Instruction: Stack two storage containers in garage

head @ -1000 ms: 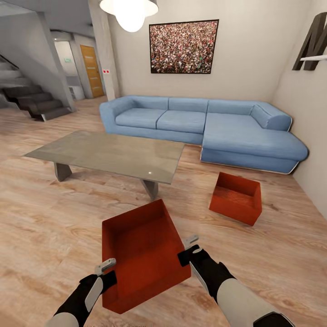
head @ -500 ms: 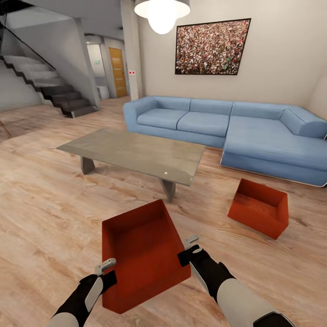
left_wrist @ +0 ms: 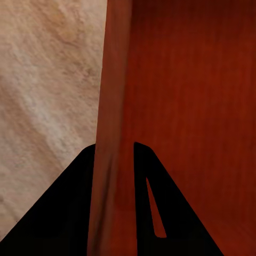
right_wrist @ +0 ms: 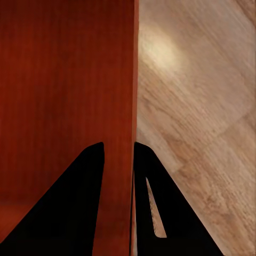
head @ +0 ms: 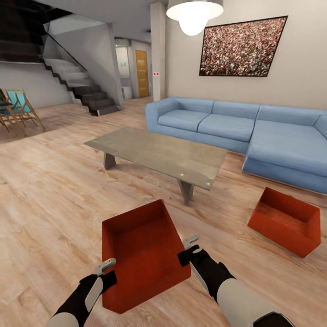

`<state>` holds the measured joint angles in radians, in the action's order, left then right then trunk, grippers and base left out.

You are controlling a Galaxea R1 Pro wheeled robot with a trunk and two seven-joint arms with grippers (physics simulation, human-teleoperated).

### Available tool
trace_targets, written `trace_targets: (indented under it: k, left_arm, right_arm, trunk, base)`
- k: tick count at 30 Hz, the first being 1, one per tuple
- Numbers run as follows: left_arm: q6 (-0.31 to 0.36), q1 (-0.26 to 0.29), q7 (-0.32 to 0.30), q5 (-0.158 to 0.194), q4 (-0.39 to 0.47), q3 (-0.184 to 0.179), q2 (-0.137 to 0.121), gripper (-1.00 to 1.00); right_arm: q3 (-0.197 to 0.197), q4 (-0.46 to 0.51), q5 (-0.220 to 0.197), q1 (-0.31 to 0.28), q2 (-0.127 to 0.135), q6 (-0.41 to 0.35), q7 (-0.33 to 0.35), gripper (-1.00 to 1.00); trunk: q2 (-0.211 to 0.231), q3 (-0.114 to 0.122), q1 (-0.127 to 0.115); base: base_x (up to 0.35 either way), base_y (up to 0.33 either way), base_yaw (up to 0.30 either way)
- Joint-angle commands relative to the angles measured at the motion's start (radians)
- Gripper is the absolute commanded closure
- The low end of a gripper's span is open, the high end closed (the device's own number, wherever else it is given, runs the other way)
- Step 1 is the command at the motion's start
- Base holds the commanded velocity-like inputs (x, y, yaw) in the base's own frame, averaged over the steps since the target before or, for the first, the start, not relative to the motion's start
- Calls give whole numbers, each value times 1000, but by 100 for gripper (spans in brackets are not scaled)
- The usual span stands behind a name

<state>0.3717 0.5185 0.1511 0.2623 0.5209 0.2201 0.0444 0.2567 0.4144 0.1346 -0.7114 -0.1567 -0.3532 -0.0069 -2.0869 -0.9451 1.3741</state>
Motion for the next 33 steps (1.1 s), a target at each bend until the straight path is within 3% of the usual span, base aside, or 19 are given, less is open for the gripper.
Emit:
trace_targets:
  k: [1,26,33]
  left_arm:
    - [2,2,7,48,2,7,2,100]
    - [2,2,7,48,1,7,2,100]
    - [2,2,7,48,1,7,2,100]
  right_arm:
    - [53,2,-18,1,0,-6,19,100]
    - [53,2,-18,1,0,-6,19,100]
    - [53,0,-18,1,0,7,19,100]
  trunk:
    - [0,0,0]
    - [0,11,0]
    - [0,12,0]
  base:
    - [0,0,292]
    - [0,0,291]
    - [0,0,63]
